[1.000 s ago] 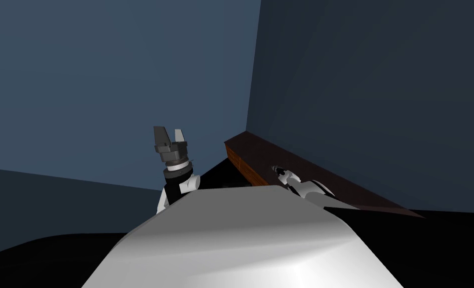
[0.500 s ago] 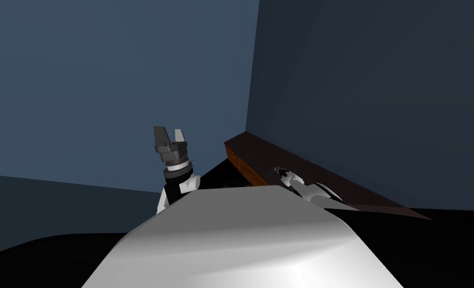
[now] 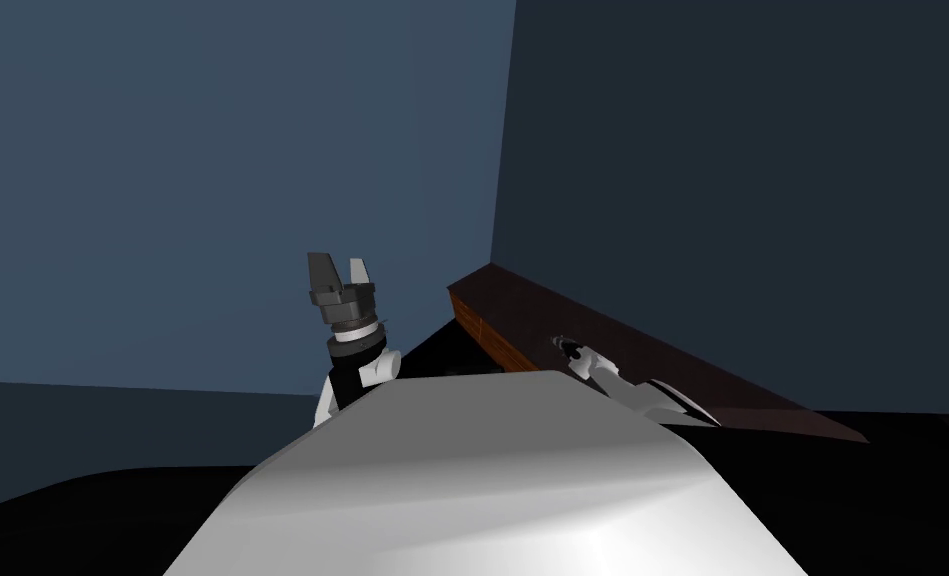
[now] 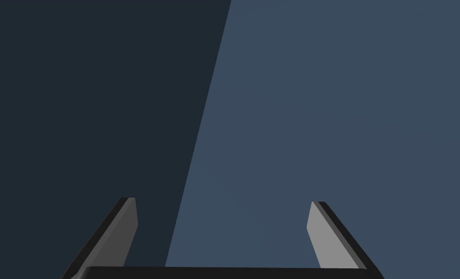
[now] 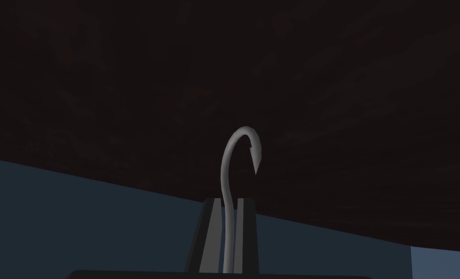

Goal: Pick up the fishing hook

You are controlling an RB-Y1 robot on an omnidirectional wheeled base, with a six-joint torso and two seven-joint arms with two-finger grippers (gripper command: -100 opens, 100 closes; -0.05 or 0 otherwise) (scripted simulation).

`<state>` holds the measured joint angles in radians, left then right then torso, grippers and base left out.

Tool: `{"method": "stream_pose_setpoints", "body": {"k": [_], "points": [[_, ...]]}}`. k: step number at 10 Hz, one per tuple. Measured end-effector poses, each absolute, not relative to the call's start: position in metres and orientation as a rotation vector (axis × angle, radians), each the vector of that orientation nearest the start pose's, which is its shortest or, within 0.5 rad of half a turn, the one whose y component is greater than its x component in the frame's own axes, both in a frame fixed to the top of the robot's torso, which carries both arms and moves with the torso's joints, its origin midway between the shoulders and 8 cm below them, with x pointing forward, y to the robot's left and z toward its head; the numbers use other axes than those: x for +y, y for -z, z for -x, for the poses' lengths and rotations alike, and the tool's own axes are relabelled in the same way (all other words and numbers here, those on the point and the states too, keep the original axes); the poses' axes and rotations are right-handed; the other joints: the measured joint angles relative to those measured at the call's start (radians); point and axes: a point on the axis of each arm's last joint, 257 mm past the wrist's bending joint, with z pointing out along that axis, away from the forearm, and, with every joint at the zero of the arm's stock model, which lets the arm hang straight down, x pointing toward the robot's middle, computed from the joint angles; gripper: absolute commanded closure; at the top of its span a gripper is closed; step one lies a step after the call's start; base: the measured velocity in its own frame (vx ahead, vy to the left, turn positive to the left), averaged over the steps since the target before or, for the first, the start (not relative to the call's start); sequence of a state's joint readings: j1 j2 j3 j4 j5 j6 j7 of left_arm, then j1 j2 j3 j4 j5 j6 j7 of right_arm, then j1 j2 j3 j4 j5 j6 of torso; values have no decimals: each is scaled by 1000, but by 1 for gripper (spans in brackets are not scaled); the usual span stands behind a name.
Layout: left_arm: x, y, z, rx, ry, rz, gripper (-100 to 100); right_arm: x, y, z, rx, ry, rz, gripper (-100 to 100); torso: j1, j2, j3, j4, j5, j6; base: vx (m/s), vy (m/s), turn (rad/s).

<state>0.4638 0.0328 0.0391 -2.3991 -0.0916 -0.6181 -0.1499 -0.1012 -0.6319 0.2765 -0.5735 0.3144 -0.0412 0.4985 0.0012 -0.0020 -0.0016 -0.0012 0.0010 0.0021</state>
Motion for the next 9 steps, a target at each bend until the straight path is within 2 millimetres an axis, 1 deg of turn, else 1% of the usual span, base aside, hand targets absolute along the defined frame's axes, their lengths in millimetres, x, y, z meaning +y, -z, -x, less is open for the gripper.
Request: {"method": "stream_pose_setpoints", "body": {"k": [2,3,6,8,9], "points": [[257,-103,-295,523,1129,308,0,-566,517,-347,2354,326,-311,100,-1,0,0,0,-1,0,46,30,-45],[257,-103,-295,523,1129,308,0,-568,517,-339,2361,327,-307,100,0,-1,0,0,-1,0,36,31,-42],[256,-103,-295,522,1129,308,0,-564,515,-334,2363,309,-293,100,-1,0,0,1,-1,-1,30,26,-31],[256,-103,-295,522,1129,308,0,-562,514,-327,2369,300,-286,100,-2,1,1,1,-2,-1,16,13,-18],[256,-103,-295,522,1129,308,0,-562,514,-327,2369,299,-287,0,-3,1,1,1,-2,-1,0,0,0]]}}
